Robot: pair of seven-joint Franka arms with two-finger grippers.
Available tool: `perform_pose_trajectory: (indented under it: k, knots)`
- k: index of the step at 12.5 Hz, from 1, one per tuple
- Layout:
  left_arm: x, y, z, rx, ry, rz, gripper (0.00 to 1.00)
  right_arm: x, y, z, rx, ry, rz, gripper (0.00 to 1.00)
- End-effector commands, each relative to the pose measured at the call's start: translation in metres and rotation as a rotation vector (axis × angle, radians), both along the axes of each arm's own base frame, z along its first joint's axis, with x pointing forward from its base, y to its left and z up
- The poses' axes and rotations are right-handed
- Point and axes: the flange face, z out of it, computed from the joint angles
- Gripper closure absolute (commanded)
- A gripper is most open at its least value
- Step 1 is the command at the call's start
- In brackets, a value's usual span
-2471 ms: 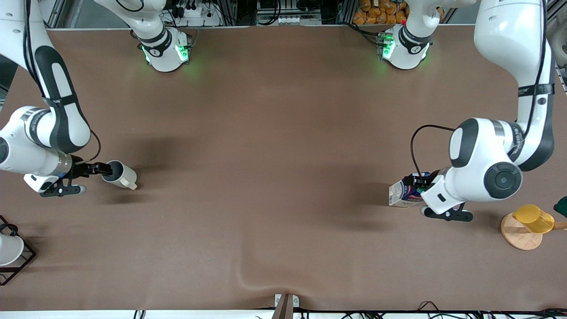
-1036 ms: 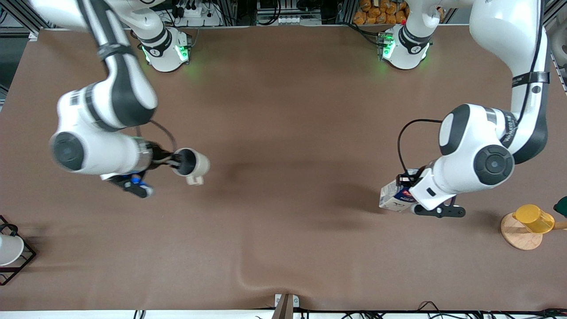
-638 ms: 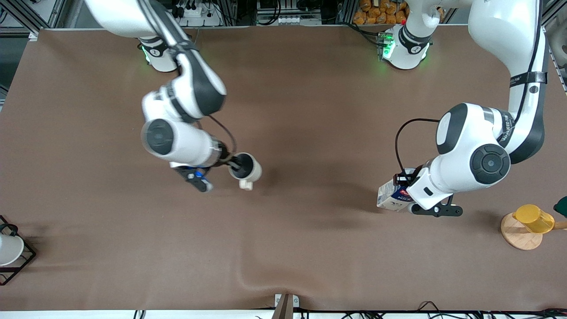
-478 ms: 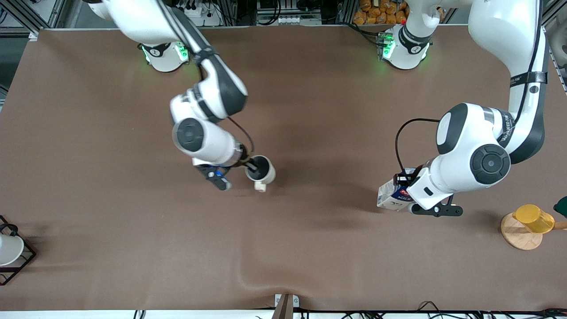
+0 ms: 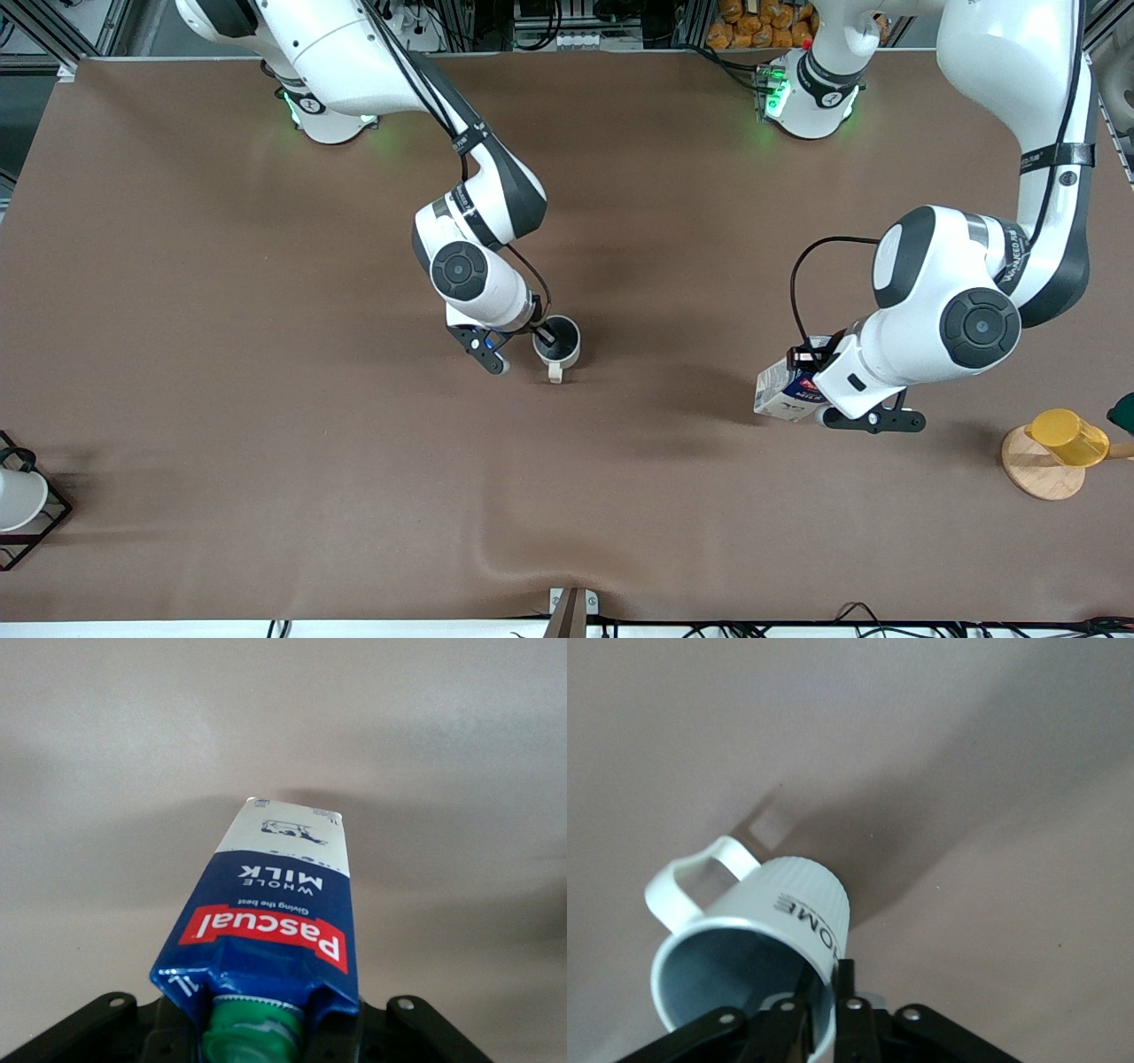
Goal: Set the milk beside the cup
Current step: 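Carry the mug with the right gripper toward the table middle, then release the mug and withdraw the right gripper while the left gripper lifts the carton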
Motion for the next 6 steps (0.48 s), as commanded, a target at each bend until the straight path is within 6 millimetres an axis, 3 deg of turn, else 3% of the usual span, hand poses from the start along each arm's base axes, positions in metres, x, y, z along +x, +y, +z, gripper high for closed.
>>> perform_pose_trajectory:
  k: [1, 2, 3, 5, 6]
  knots:
    - [-0.007, -0.002, 0.008, -0.014, 0.012, 0.017, 1.00, 0.011, -0.006, 0.027, 0.016, -0.007, -0.038, 0.00]
    - [-0.009, -0.005, 0.008, -0.015, 0.021, 0.012, 1.00, 0.017, -0.018, 0.055, 0.014, 0.007, -0.042, 0.00]
    - [-0.013, -0.010, 0.010, -0.011, 0.036, 0.019, 1.00, 0.036, -0.049, 0.096, 0.008, 0.038, -0.053, 0.00]
    - [-0.030, -0.040, 0.010, 0.002, 0.099, 0.039, 1.00, 0.067, -0.117, 0.144, 0.005, 0.136, 0.004, 0.00]
    - [-0.038, -0.054, 0.016, 0.005, 0.112, 0.046, 1.00, 0.076, -0.156, 0.159, 0.021, 0.163, 0.070, 0.00]
